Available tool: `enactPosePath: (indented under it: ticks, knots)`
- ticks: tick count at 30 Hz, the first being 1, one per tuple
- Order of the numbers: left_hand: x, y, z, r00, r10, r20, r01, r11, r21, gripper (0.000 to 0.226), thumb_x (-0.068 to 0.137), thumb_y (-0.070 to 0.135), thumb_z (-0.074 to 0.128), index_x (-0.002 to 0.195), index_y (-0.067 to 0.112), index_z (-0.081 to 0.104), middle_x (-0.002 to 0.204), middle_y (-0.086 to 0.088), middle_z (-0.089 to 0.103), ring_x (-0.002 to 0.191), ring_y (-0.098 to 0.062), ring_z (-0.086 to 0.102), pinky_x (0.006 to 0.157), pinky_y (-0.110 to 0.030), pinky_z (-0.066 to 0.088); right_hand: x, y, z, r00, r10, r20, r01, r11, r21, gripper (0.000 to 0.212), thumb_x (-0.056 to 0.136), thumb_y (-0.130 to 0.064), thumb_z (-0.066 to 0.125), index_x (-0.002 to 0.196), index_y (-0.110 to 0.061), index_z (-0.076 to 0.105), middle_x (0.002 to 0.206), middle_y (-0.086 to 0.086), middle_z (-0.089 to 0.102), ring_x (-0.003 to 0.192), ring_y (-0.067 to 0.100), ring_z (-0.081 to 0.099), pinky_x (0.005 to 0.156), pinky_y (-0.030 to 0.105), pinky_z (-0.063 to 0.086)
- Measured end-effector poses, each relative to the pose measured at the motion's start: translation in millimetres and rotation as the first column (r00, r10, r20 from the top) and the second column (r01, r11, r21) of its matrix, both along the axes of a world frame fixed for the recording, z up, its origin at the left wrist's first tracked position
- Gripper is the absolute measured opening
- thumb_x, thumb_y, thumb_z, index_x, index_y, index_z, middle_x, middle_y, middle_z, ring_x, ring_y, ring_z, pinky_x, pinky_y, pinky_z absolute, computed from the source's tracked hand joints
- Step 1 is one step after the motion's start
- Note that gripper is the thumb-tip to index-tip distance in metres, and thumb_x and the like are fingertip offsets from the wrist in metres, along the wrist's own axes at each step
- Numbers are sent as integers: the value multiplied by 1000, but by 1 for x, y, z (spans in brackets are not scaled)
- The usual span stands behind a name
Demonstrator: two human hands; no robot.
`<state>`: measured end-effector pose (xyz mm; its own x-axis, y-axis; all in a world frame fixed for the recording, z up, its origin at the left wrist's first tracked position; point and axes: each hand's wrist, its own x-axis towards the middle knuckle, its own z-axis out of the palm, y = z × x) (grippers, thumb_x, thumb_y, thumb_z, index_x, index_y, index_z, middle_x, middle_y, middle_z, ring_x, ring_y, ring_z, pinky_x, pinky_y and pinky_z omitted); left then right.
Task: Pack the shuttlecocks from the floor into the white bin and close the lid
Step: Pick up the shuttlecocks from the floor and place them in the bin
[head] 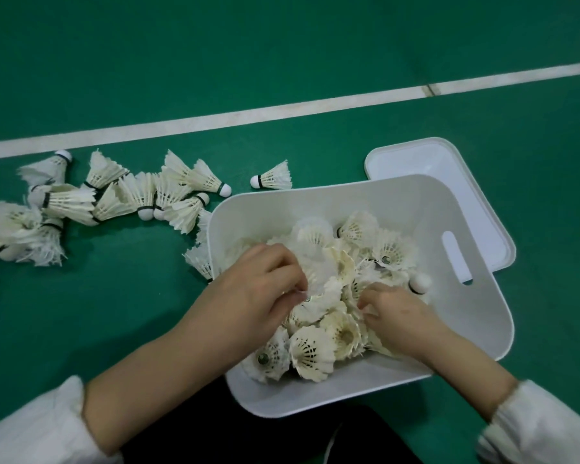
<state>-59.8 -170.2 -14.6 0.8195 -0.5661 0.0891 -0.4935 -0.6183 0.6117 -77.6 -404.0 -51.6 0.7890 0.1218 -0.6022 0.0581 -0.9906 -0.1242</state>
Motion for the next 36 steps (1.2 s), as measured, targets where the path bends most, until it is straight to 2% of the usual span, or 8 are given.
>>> enactPosePath:
  ticks: [3,6,10,14,17,27,33,36]
  knots:
    - [3,-1,-1,1000,8,29,-8,1000,10,23,84,36,51,84,19,67,89,7,55,90,-10,47,76,-22,41,1,-2,22,989,-64,130,59,997,41,37,92,-29,50,128,-27,48,137,-5,44,116,20,52,95,34,44]
    - [4,-3,0,1000,-8,28,9,999,-32,23,84,34,51,82,18,68,87,6,55,89,-10,46,78,-19,37,-2,9,55,897,-211,388,43,916,399,29,89,-24,56,116,-31,54,121,-16,47,88,5,59,75,26,49]
    - [4,-4,-1,999,-27,37,30,996,-81,21,84,30,52,85,16,67,88,2,57,88,-12,47,80,-18,36,-8,39,67,957,-76,278,-111,793,599,56,83,-24,66,125,-40,33,127,-21,34,86,6,54,70,17,46]
    - [2,0,2,994,-113,-2,112,990,-89,21,87,32,51,95,17,64,98,3,58,93,-9,50,83,-22,41,-8,40,48,923,-97,372,-136,823,551,12,86,-31,60,94,-23,57,90,-16,53,75,-1,48,66,14,38]
    - [7,13,17,998,-23,-62,20,999,-45,27,90,39,45,112,28,56,114,17,50,99,6,47,88,-9,38,-3,22,54,863,-260,433,19,874,486,11,85,-29,63,81,-19,62,82,-13,57,69,4,52,63,20,41]
    - [38,97,-7,885,440,-155,-430,898,92,6,86,16,59,82,16,63,79,2,64,75,-11,58,66,-22,43,-9,5,11,945,-325,21,317,932,174,31,98,-13,38,122,-15,58,122,5,62,108,21,57,87,27,41]
    - [34,123,-57,860,469,-204,-422,876,233,24,82,9,63,106,12,60,103,-8,61,80,-21,59,74,-28,40,4,1,29,977,-198,-75,201,979,28,38,93,-24,51,131,-29,47,135,-4,53,117,18,56,99,30,40]
    - [35,118,-78,866,446,-226,-386,884,265,46,83,20,65,125,11,49,123,-7,49,94,-23,56,86,-31,43,8,7,51,980,-194,46,192,980,46,38,90,-31,55,128,-35,47,132,-13,54,96,11,62,85,26,44]
